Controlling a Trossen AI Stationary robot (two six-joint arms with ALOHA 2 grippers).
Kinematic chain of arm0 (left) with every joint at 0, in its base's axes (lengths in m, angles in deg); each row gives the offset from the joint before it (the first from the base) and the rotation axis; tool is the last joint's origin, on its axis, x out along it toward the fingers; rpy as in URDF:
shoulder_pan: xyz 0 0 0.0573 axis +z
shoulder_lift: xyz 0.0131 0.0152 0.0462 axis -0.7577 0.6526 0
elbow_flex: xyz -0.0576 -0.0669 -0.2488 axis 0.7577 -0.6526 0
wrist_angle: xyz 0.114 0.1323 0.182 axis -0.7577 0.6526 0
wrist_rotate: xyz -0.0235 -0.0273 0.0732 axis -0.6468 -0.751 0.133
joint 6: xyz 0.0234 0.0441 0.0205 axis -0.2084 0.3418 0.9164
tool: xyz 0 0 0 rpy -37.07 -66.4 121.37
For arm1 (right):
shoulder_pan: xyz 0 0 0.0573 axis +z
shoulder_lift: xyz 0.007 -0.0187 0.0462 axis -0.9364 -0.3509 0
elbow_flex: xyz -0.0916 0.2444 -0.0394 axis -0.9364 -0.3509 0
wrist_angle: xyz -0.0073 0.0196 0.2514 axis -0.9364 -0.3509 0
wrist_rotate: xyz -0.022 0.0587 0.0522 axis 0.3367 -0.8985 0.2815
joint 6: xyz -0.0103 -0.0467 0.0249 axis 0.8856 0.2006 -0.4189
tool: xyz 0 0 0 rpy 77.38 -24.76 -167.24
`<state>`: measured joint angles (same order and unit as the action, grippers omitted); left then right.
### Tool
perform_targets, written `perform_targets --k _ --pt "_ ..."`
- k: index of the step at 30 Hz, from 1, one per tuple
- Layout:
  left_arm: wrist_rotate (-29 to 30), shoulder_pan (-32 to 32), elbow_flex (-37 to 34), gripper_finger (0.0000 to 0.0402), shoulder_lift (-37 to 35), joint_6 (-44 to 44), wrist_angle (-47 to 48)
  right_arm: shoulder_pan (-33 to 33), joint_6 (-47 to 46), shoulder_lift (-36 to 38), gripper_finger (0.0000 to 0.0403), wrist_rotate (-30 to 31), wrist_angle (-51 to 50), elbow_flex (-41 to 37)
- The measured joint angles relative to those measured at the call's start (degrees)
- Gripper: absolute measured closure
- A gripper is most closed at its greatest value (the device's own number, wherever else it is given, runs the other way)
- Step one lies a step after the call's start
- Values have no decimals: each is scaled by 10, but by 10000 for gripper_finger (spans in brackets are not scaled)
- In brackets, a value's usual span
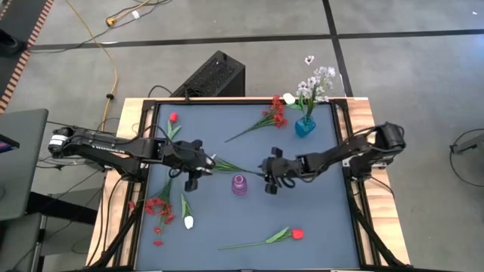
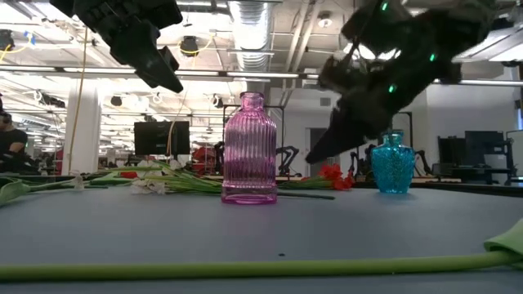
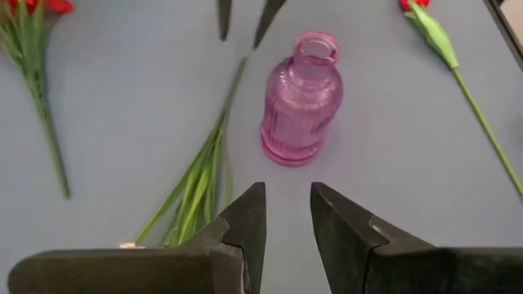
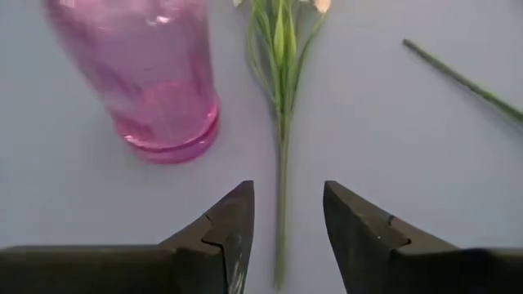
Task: Sort flowers into vase by color
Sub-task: Put the white flowers into the blue vase
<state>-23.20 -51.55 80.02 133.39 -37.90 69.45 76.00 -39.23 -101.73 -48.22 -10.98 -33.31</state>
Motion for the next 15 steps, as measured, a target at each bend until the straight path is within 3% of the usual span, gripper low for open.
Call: perform_targets --k 6,15 --pt "0 0 0 315 0 -4 -1 -25 -19 -64 236 -55 68 -6" --pt "1 0 0 315 0 -8 -11 -20 -28 -138 249 -28 128 -5"
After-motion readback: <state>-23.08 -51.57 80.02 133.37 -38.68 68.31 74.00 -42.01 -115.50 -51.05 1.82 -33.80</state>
